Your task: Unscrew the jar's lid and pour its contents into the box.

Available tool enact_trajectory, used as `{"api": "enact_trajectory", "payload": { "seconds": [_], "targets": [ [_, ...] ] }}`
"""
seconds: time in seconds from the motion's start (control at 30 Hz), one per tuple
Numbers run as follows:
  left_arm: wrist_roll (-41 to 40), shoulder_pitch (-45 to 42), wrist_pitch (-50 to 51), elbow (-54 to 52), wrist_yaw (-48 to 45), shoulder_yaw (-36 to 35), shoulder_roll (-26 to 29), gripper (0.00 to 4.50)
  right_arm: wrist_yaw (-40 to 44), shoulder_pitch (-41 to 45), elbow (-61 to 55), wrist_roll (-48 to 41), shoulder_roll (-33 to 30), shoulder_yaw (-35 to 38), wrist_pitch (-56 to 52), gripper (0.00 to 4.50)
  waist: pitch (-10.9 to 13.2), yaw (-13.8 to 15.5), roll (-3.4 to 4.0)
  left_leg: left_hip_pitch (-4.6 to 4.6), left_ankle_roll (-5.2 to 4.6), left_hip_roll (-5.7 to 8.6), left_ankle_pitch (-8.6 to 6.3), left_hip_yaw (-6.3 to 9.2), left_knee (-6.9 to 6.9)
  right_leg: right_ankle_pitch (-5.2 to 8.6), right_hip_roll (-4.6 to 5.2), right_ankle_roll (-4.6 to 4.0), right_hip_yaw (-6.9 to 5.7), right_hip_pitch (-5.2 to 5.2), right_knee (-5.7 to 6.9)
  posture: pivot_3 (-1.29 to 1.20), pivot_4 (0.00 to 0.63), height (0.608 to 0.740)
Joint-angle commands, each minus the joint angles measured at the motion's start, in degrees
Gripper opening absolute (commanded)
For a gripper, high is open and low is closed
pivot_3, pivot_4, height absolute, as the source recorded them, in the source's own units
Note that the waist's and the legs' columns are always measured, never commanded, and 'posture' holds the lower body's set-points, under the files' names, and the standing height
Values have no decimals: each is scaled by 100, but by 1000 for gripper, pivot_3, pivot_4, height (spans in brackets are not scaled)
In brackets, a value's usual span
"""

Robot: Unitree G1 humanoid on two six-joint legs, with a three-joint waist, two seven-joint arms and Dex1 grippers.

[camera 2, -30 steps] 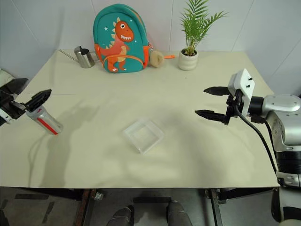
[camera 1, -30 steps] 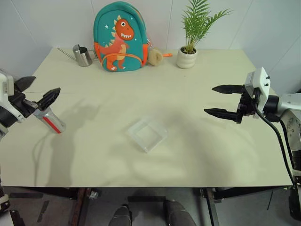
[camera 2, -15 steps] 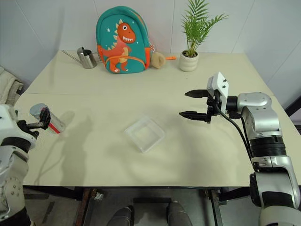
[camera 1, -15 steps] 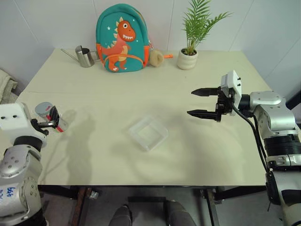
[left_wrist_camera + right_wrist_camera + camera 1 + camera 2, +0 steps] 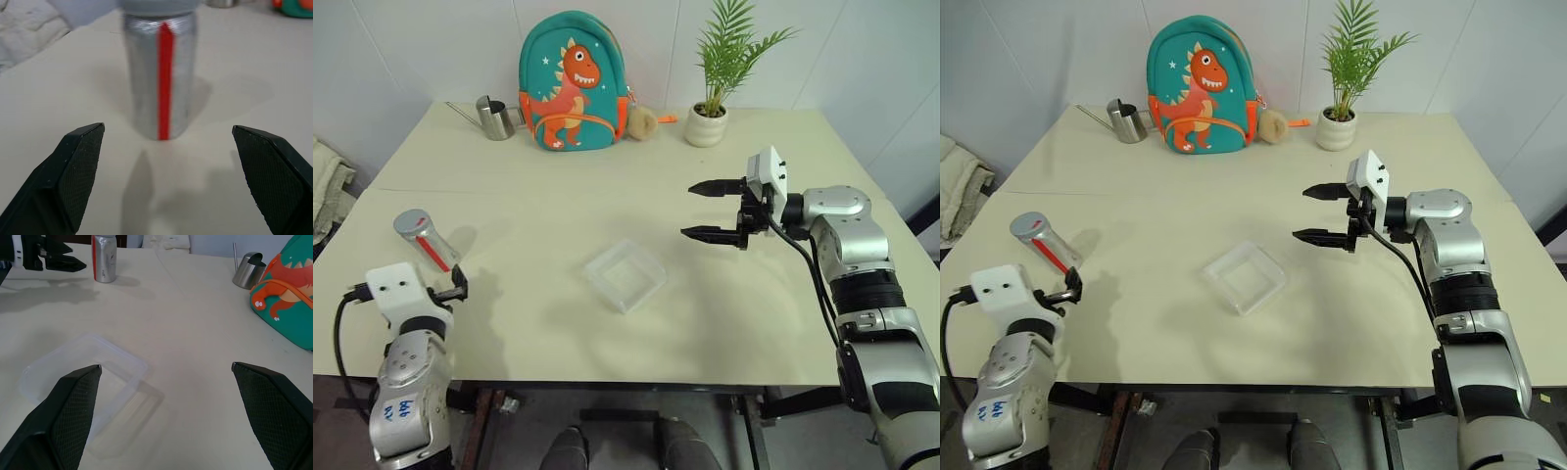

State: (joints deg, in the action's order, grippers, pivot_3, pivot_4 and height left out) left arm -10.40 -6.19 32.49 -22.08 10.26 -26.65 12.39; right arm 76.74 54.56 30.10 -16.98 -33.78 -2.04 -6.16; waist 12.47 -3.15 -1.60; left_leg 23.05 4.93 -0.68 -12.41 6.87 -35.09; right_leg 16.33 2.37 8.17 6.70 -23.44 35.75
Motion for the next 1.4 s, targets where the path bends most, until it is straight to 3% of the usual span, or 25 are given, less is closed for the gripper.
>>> {"api": "enact_trajectory", "payload": {
  "seconds": [0.03,0.37,0.67,1.4],
  "targets": [
    [215,-162,-402,200,94,50,21,4461,-46,124,-108,-38,-14,132,81,4500,0,-14,0,-1,0,0,0,0,3,0,0,0,0,-1,1,0,150,740],
    [338,-676,-842,684,538,13,-190,4461,-33,-61,-386,-127,-69,202,-129,4500,0,5,0,2,1,3,-2,-1,2,-2,3,5,0,-5,6,0,150,740],
    [383,-1212,-1254,1516,533,-34,27,4461,-206,38,-297,-97,45,195,-35,4500,0,-3,0,2,1,1,-2,0,3,-1,1,4,-1,-6,7,0,150,740],
    [221,-1472,-1571,2047,414,-409,500,4461,-449,37,-245,-7,31,180,126,4500,0,-3,0,2,2,1,-2,0,7,-1,2,5,-2,-7,6,0,150,740]
  ]
}}
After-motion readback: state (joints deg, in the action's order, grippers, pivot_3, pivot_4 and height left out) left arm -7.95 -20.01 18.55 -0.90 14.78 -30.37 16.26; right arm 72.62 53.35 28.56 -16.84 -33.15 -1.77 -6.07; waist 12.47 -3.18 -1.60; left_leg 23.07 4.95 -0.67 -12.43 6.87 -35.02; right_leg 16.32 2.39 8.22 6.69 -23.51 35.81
